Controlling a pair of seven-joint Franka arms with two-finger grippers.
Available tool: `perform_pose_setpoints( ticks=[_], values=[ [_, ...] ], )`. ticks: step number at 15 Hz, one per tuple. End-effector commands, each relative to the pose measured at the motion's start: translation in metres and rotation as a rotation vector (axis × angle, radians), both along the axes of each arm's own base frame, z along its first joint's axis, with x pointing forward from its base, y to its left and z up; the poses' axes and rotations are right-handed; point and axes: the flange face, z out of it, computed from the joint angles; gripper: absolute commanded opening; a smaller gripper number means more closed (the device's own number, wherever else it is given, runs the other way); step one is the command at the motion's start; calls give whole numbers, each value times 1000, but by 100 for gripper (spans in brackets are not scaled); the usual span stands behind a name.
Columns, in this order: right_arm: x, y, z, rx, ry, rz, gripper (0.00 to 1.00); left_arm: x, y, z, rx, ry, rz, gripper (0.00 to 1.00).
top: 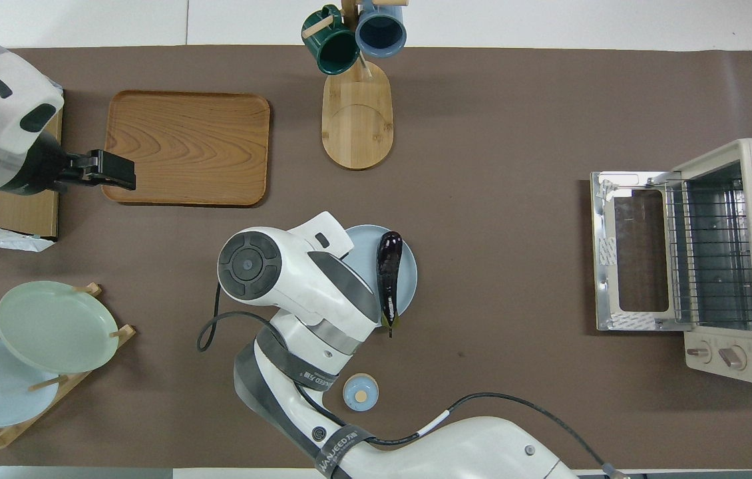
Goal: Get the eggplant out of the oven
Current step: 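Carry the eggplant with the right gripper onto the pale blue plate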
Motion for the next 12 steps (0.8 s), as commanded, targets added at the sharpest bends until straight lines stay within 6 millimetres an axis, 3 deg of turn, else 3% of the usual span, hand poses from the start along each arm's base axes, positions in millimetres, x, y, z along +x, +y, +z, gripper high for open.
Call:
perform_pose_setpoints(
  ticks=[1,3,4,6,8,10,12],
  values=[
    [3,-5,10,20,-2,-15,48,1,0,-1,-17,-11,-1,100],
    [9,-17,20,-44,-27,108,50,1,-6,-6,-18,-4,-10,100],
    [21,-39,37,-86,-10,162,50,3,-8,-13,-16,8,-15,100],
    [51,-98,67,-107,34,203,45,3,-17,-17,-34,18,-23,100],
    [76,-164,83,-128,97,267,32,5,-29,-24,-63,27,-28,100],
    [77,-222,70,-155,174,261,12,4,-46,-29,-89,38,-41,100],
    [61,-265,41,-208,232,241,7,4,-71,-42,-108,49,-50,100]
  ],
)
